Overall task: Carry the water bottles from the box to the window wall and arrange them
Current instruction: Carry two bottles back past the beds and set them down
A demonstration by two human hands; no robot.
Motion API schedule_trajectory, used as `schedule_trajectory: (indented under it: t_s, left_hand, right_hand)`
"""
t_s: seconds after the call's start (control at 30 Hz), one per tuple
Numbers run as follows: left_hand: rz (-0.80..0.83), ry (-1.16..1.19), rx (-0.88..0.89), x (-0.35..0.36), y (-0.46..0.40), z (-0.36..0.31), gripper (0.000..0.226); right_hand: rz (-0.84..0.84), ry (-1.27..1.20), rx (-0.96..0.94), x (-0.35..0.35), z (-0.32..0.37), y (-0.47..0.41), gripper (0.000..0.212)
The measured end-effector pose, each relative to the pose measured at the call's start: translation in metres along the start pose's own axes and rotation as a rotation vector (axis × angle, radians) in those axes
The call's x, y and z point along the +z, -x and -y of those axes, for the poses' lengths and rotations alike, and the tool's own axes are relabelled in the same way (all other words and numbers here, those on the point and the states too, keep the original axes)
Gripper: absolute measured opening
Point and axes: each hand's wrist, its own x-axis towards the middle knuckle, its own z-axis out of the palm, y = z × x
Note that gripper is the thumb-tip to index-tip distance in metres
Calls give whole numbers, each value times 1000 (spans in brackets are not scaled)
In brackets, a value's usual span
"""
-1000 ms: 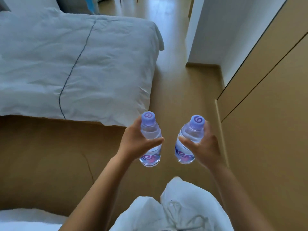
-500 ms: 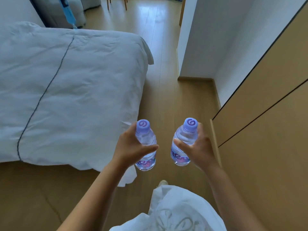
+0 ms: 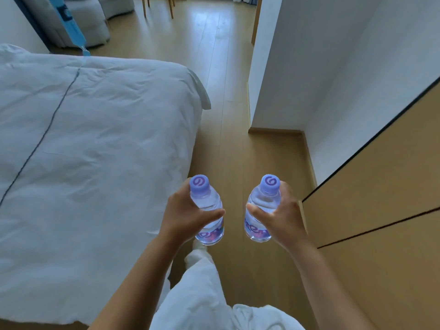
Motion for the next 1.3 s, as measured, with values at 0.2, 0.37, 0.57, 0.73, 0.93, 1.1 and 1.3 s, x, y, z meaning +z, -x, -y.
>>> schedule_trajectory:
  t_s: [0.2, 0.37, 0.57, 0.73, 0.93, 1.1, 1.3]
  left_hand:
    - [32, 9, 31, 1, -140, -1, 47]
    - [68, 7, 72, -9, -270, -14, 46]
    - [72, 19, 98, -12, -384, -23, 49]
    - [28, 98, 40, 0, -472, -24, 56]
    - [14, 77, 26, 31, -602, -36, 47]
    - [-45, 78, -12, 52, -713, -55, 50]
    - [-123, 61, -75, 65, -808, -64, 53]
  right_hand:
    - [-24, 18, -14, 23, 7, -126, 47]
    - [-76, -5, -24, 38, 25, -239, 49]
    - [-79, 9, -44, 52, 36, -348, 51]
    - [-55, -10, -22, 66, 28, -440, 52]
    - [21, 4, -29, 68, 10, -579, 53]
    - [80, 13, -92, 58, 12, -714, 47]
    - [100, -19, -104, 56, 11, -826, 50]
